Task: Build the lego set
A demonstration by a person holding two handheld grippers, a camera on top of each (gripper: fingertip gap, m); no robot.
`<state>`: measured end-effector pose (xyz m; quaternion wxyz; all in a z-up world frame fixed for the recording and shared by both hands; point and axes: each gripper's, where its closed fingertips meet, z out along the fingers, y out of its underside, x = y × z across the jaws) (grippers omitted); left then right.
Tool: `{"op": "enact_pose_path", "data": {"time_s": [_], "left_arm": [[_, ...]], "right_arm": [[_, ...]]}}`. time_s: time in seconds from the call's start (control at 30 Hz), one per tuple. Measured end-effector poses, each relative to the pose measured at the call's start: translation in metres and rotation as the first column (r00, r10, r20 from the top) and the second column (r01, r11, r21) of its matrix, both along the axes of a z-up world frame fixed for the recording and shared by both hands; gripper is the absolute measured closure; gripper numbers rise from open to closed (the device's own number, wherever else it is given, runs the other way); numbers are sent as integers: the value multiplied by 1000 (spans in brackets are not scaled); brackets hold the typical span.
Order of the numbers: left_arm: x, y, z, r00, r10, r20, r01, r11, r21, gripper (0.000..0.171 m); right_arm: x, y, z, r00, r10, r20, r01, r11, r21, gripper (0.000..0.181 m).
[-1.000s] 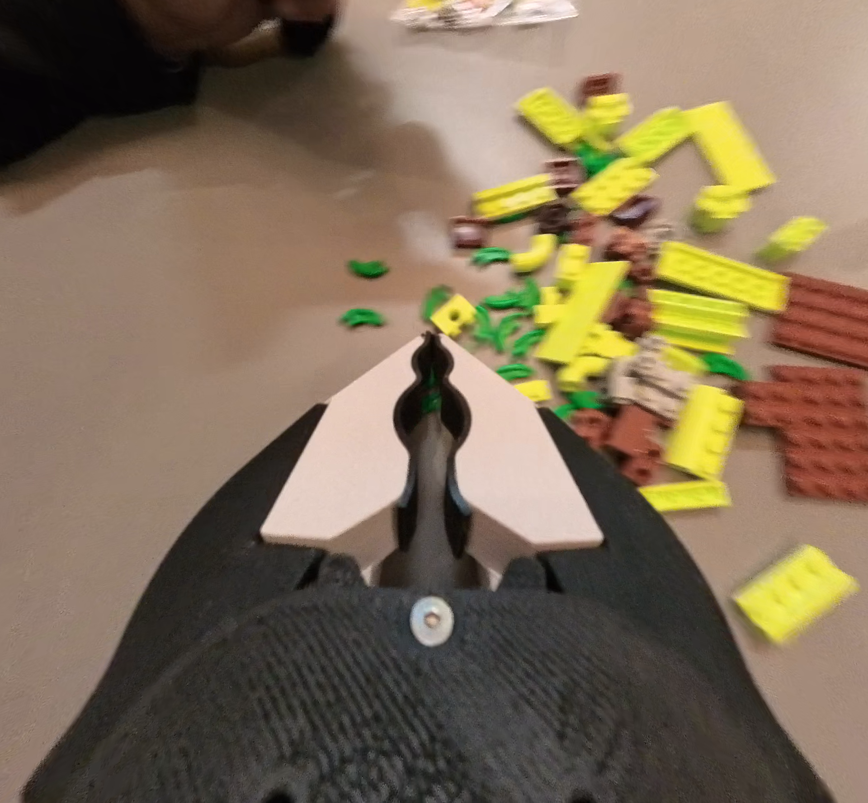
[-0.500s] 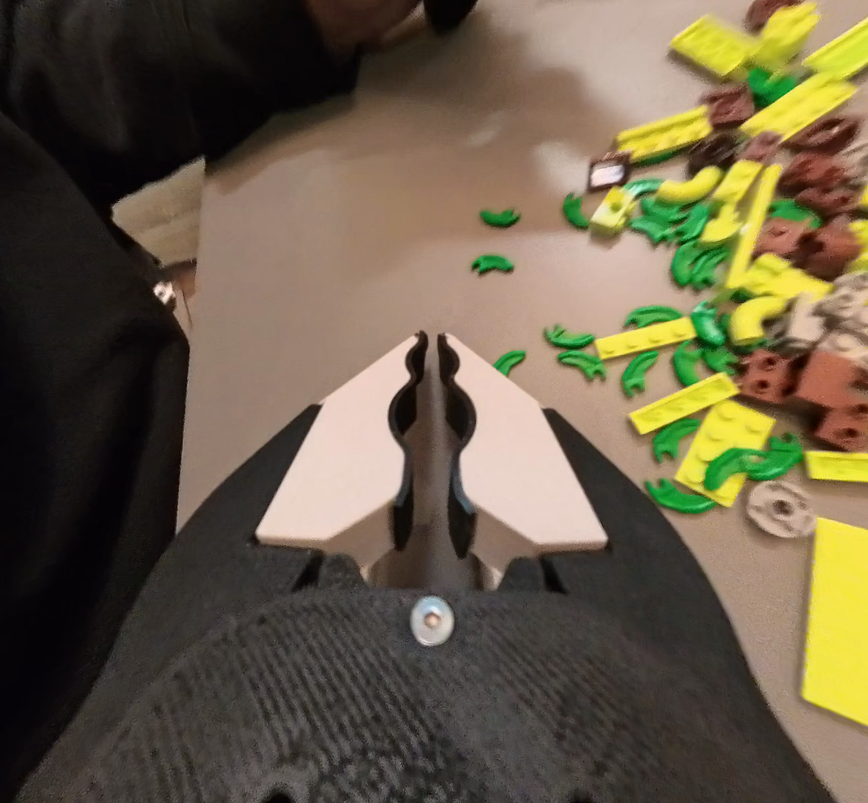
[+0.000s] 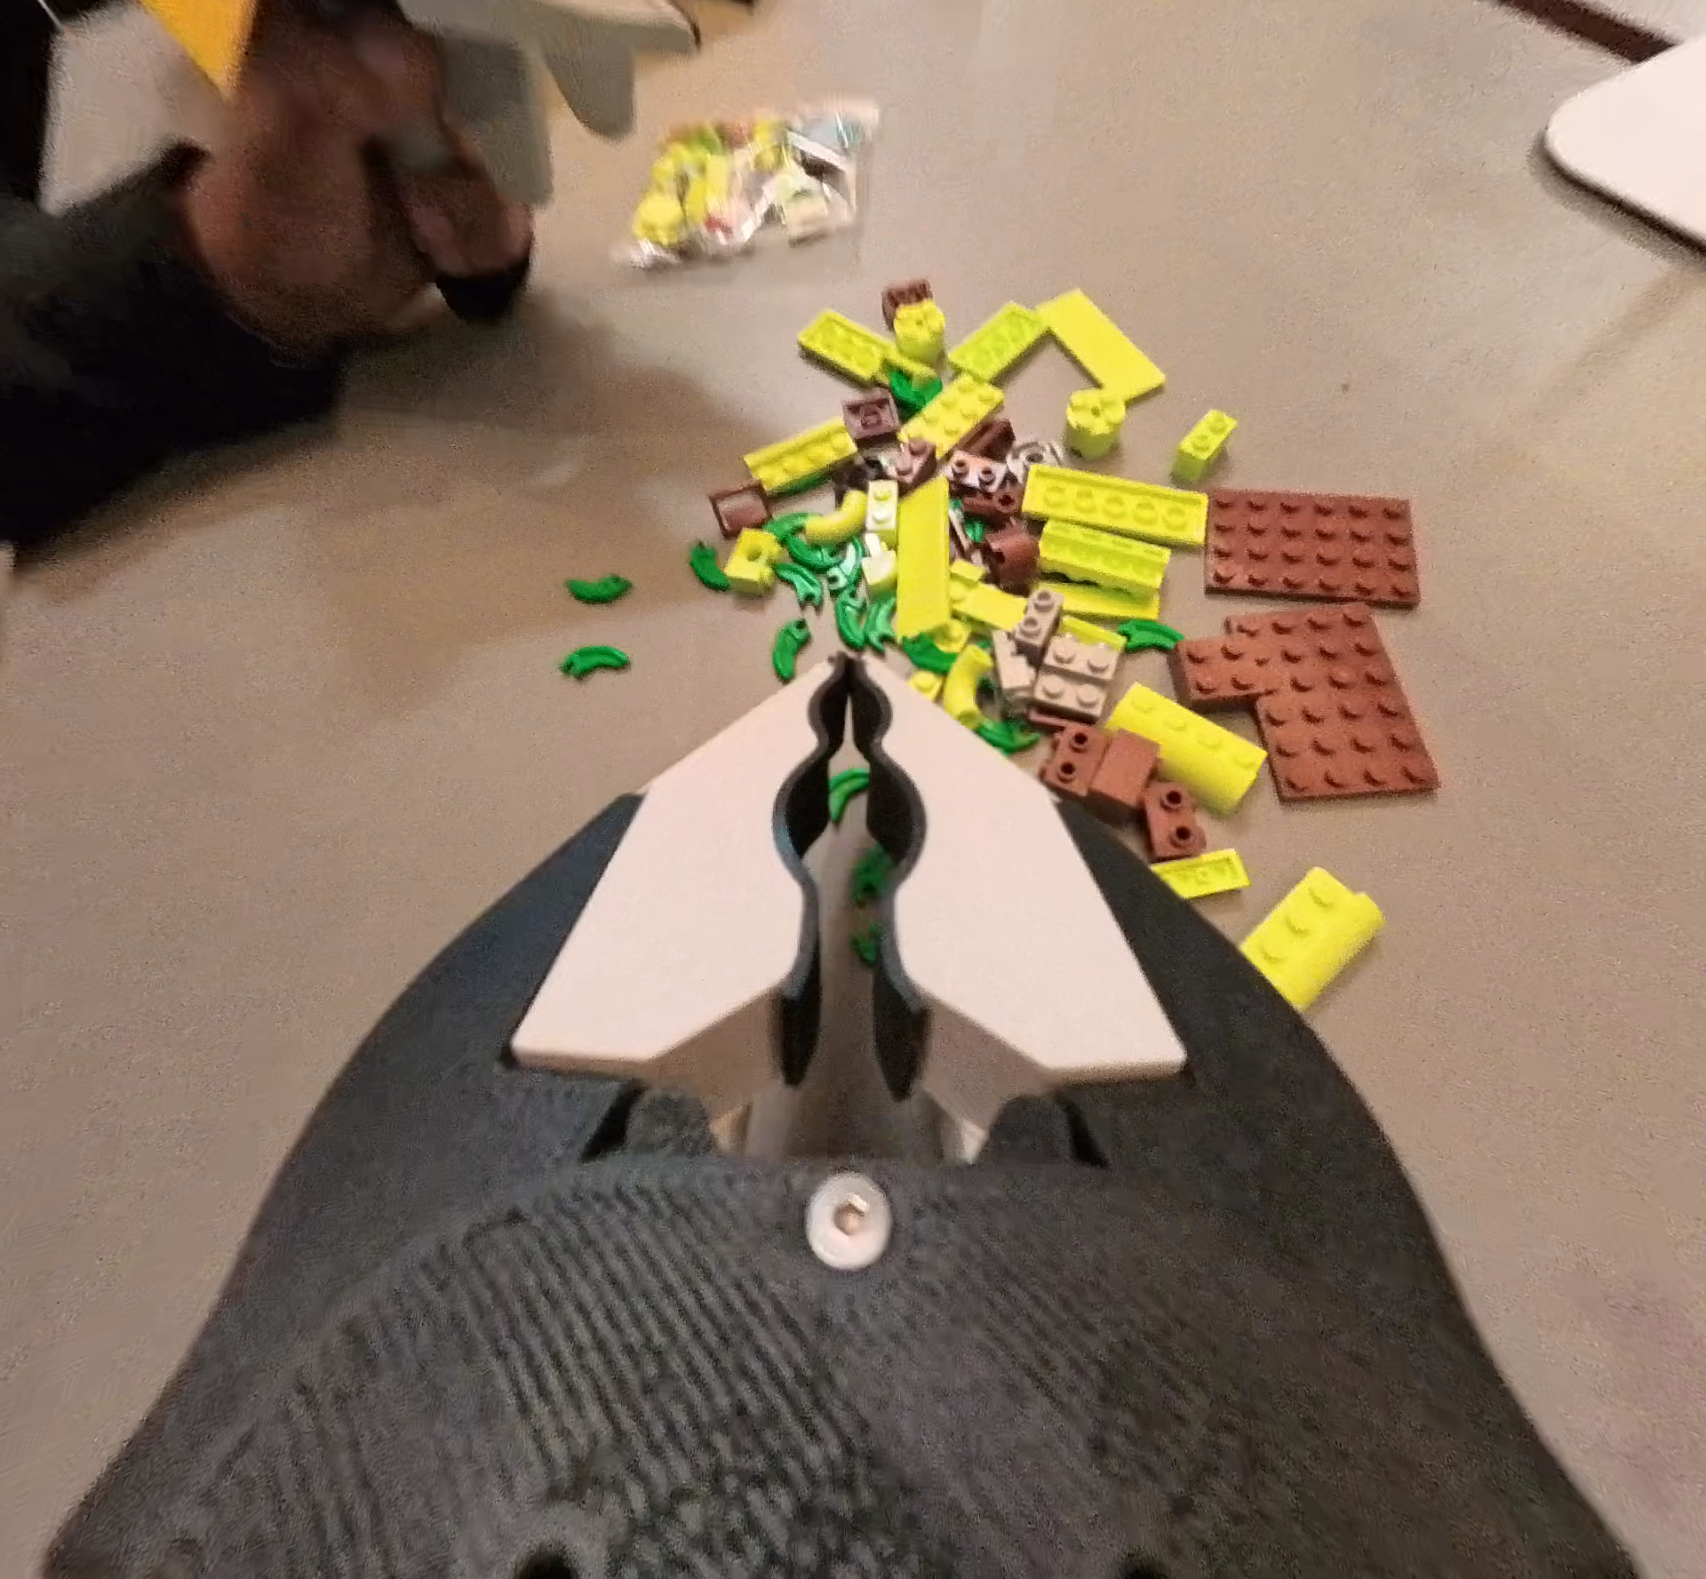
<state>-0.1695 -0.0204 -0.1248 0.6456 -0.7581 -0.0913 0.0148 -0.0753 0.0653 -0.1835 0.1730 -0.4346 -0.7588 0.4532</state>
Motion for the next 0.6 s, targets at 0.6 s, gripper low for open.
{"op": "enact_pose_path", "data": {"time_s": [0.6], "left_arm": [[-76,-70,-1,880,474,19,-474,880,-23,155]], "right_arm": [[14,0,58,931,-109,-348,50,983,-174,180]]}}
